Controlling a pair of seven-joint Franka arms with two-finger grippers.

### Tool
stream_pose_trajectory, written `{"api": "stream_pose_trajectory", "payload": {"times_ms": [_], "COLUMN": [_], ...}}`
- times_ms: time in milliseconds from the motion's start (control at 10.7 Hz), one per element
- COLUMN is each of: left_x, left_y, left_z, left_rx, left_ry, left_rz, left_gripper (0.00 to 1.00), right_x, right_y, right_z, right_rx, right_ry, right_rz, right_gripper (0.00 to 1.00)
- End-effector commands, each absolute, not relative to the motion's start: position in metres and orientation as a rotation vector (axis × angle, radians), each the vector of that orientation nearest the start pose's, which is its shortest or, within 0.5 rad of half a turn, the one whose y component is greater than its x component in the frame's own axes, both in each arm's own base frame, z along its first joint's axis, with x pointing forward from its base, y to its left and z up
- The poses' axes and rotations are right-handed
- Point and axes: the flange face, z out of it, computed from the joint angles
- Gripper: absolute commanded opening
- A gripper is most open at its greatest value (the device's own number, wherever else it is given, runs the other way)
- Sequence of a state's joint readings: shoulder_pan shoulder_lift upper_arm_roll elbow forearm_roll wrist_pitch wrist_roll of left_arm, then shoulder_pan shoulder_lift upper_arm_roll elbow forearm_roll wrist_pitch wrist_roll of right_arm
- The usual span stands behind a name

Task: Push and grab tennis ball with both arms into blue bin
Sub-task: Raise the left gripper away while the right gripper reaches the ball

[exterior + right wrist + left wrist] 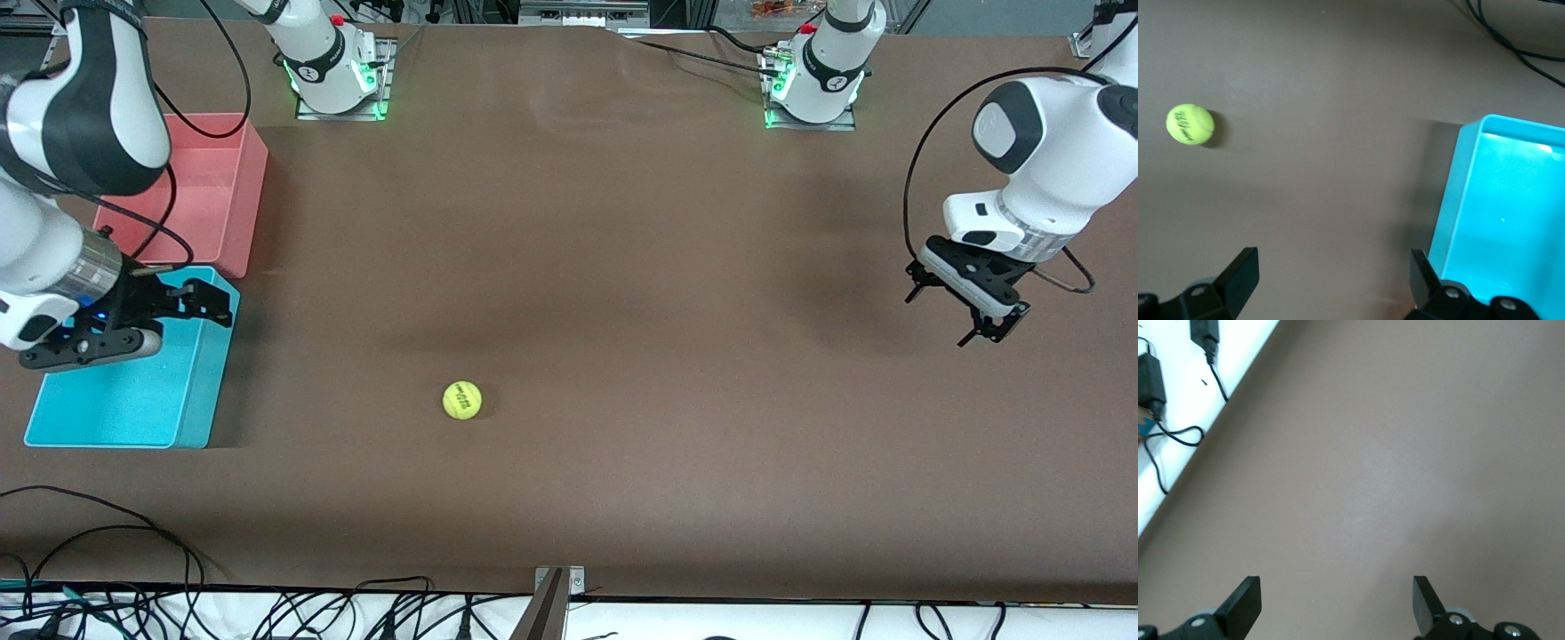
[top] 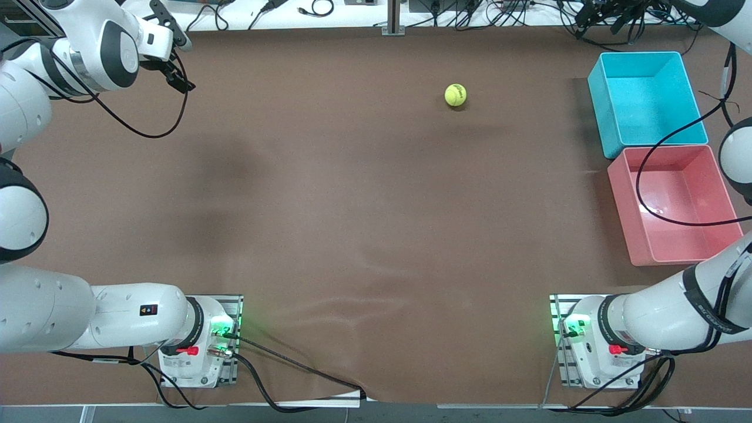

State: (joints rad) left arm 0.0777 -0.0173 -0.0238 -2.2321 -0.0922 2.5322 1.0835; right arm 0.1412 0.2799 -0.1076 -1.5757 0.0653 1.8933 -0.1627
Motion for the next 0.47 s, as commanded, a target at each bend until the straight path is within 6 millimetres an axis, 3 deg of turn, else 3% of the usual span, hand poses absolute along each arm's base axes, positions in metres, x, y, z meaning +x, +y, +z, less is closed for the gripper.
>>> {"api": "stream_pose_trajectory", "payload": {"times_ms": [0, 375], "left_x": [0.528, 0.516], "left_y": [0.028, 0.048], "left_z": [0.443, 0.471], "left_rx": [-2.721, -2.916], "left_ry": [1.284, 0.942], "left_rz": [-0.469, -0.457], "left_gripper": [1.00, 1.00], "right_x": [0.653, 0.666], "right_y": [0.049, 0.069], "right_z": [0.451, 0.420], "right_rx": [-3.067, -3.015], "right_ry": [-0.338, -0.366], "right_rz": [-0.107, -0.135], "right_gripper": [1.00, 1.00]}}
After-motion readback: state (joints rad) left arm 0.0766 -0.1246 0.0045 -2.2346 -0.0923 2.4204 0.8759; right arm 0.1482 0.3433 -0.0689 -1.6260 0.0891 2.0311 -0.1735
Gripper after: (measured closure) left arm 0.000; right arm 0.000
